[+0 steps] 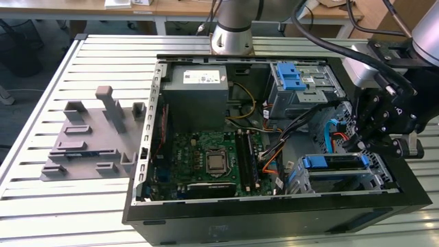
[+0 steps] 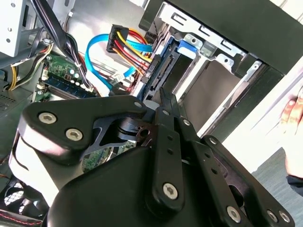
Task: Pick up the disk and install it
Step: 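Insert the first disk wire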
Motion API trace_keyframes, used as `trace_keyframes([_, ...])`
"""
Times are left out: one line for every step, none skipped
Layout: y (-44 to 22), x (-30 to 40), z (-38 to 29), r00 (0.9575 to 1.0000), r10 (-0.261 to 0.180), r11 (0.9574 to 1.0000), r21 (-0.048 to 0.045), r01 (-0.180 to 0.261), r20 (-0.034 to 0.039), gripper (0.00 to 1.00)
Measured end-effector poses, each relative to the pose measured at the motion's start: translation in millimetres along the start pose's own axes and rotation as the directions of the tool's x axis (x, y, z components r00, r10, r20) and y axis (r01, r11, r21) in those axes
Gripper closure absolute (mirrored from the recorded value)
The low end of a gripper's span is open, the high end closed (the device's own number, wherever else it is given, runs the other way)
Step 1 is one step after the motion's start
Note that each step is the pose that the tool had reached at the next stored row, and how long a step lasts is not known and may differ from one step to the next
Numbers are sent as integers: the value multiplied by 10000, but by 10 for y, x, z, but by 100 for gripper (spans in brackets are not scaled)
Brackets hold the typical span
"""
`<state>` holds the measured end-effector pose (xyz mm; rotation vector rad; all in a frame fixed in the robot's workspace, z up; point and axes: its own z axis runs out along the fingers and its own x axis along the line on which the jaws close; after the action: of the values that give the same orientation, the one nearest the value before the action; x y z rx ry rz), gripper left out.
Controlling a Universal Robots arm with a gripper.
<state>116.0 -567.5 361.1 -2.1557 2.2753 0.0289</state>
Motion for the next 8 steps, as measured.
trace_keyframes([-9,-2,-1,10000,0,10000,0,0,-2,89])
trace_keyframes([-16,-4,-1,10000,0,10000,1,0,-2,89])
trace_keyframes([-23,-10,-2,10000,0,10000,1,0,-3,89])
trace_keyframes([-31,-19,-2,10000,0,10000,1,0,-3,89])
trace_keyframes([-39,-29,-1,10000,0,10000,1,0,-2,89])
trace_keyframes([-49,-42,-1,10000,0,10000,1,0,-2,89])
trace_keyframes([-57,-56,0,10000,0,10000,1,0,-1,89])
trace_keyframes([-62,-69,0,10000,0,10000,0,0,-1,89])
